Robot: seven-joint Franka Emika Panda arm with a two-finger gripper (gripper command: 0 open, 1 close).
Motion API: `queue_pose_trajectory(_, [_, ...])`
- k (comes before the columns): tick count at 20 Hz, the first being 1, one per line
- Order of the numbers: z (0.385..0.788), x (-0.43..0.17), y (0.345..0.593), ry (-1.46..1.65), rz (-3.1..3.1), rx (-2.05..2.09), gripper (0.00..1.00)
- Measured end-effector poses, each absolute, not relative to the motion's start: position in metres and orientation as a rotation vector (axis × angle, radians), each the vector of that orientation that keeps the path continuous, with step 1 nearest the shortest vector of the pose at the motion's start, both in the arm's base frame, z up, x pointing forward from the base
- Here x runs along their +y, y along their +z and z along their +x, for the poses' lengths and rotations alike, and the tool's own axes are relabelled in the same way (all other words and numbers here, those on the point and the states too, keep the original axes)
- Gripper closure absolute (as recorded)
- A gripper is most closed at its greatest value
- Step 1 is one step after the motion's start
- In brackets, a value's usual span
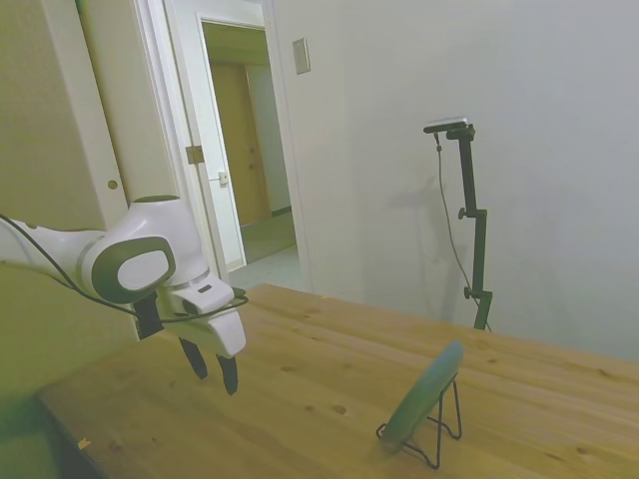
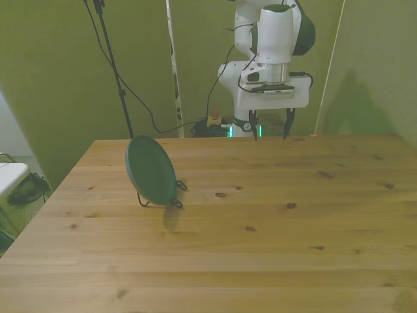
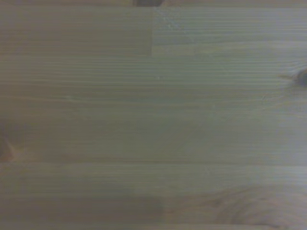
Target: Unload the plate
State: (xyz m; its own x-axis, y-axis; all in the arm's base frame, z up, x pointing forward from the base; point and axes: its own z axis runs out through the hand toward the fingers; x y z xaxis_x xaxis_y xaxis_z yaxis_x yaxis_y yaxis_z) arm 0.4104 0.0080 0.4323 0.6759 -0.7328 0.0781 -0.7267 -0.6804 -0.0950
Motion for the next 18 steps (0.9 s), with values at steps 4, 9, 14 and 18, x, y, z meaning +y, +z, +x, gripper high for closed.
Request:
queue_pose_trajectory(4, [0.417, 0.0, 0.44, -0.179, -2.81, 1.239, 0.0])
queue_pose_trajectory(9, [0.433, -0.073, 0.49, -0.254, -2.788, 1.428, 0.0])
queue_pose_trajectory(14, [0.428, -0.167, 0.547, -0.404, -2.742, 1.671, 0.0])
queue_pose_trajectory(18, [0.435, -0.22, 0.562, -0.474, -2.723, 1.781, 0.0])
